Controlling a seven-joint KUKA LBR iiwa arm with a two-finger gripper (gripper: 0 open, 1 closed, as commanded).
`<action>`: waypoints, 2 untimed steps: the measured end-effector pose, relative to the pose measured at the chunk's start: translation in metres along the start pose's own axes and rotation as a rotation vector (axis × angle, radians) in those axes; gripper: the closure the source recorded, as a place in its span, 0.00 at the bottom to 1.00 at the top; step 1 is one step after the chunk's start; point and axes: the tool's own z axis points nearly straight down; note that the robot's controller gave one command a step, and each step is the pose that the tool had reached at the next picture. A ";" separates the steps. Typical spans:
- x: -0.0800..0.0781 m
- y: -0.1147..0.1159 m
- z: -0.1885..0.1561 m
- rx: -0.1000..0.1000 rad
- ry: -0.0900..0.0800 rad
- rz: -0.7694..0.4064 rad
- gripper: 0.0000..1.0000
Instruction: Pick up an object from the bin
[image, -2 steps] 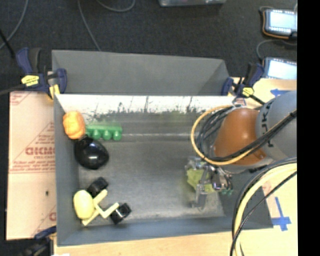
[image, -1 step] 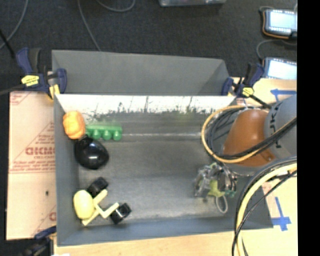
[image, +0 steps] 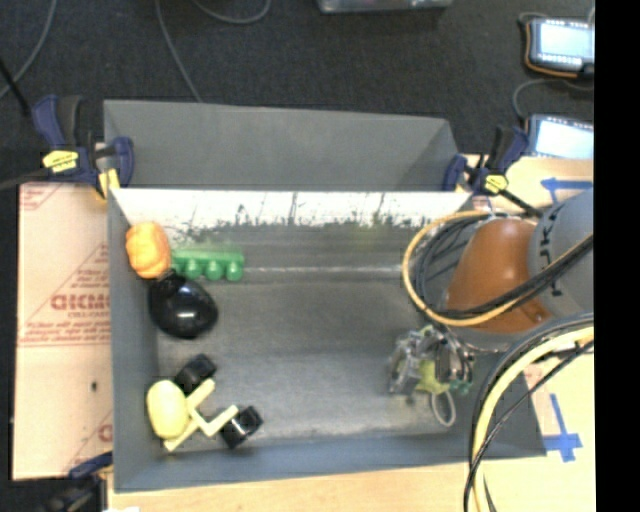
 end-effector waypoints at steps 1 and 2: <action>0.003 -0.003 -0.038 0.001 0.008 -0.021 1.00; 0.013 -0.036 -0.149 0.002 -0.005 -0.081 0.00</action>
Offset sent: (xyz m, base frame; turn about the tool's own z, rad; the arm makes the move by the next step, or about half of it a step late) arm -0.0248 -0.0298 0.1479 -0.0817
